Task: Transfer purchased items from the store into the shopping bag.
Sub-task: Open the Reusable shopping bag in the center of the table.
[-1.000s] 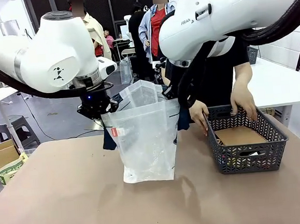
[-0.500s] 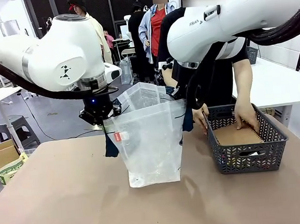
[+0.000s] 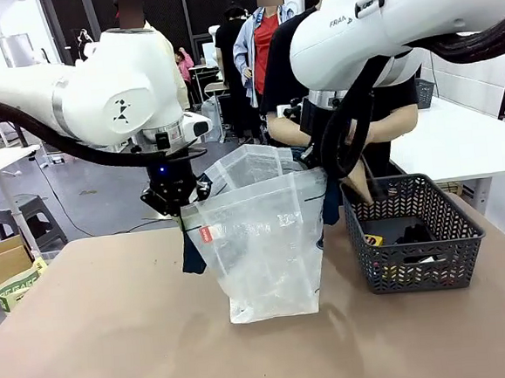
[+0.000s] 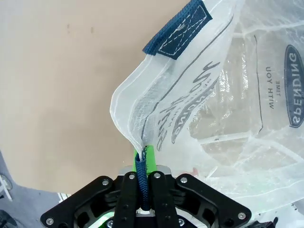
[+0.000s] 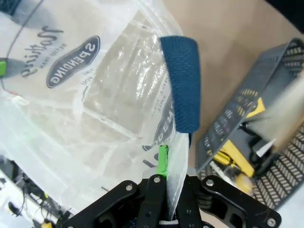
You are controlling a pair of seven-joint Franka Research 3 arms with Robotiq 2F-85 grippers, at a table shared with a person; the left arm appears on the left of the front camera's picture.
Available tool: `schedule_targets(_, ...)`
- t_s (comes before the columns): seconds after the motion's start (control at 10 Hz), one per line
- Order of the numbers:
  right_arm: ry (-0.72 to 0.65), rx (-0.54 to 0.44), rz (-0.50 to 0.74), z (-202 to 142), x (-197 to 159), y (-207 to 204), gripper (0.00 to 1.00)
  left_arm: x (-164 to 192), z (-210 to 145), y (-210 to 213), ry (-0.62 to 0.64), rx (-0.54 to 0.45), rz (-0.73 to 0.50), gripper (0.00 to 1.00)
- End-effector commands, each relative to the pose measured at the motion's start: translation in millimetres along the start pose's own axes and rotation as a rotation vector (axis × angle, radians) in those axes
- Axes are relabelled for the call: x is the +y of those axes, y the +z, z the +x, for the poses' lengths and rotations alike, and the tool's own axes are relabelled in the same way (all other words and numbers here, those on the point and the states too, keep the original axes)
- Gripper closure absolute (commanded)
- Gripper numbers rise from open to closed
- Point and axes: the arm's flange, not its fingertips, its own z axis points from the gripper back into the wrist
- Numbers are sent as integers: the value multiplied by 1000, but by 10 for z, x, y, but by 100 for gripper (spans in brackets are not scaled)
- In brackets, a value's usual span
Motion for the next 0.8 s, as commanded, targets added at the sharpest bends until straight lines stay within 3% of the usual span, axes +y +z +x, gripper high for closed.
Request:
schedule_targets(0.0, 10, 70, -58, 38, -110, 47, 100, 85, 87, 47, -73, 76, 19, 100)
schedule_targets(0.5, 29, 117, -74, 35, -171, -16, 100, 59, 92, -20, -152, 128, 49, 100)
schedule_targets(0.7, 42, 56, -48, 31, -156, -91, 100, -95, 59, -24, -116, 95, 16, 100)
